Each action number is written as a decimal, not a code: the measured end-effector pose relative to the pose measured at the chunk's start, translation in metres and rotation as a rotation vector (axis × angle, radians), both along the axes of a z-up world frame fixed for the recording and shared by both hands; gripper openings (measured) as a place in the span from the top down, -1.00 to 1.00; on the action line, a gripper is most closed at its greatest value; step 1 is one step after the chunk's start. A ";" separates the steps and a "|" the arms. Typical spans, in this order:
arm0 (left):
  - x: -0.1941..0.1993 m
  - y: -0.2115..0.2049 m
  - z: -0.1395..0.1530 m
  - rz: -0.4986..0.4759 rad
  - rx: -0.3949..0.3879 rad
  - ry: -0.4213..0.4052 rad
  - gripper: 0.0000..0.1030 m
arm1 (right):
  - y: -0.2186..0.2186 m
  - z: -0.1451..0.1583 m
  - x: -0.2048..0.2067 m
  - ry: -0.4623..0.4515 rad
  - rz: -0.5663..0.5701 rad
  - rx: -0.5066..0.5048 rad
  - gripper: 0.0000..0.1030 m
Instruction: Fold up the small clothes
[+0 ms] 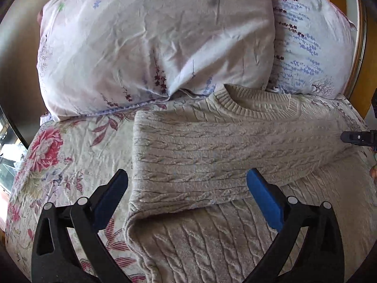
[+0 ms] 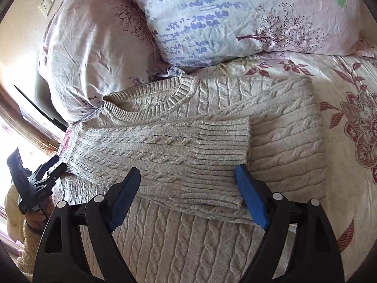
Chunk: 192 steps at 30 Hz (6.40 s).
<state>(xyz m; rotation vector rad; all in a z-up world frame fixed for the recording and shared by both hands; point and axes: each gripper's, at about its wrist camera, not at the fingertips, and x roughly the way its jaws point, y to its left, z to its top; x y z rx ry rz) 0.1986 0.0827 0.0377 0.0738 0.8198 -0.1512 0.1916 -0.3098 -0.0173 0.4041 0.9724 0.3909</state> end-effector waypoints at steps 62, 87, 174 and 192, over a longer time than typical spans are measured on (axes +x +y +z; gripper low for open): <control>-0.173 0.050 0.001 -0.078 -0.568 0.132 0.85 | -0.086 0.012 -0.197 -0.111 0.002 0.417 0.84; -0.069 0.074 0.040 0.086 -0.307 -0.143 -0.79 | -0.098 0.050 -0.102 -0.245 -0.243 -0.144 -0.11; -0.062 -0.007 -0.002 -0.307 0.426 -0.183 0.87 | -0.050 0.082 -0.047 -0.427 0.261 -0.404 0.89; -0.055 -0.004 0.000 -0.262 0.367 -0.221 0.88 | -0.050 0.051 -0.086 -0.403 0.355 -0.710 0.17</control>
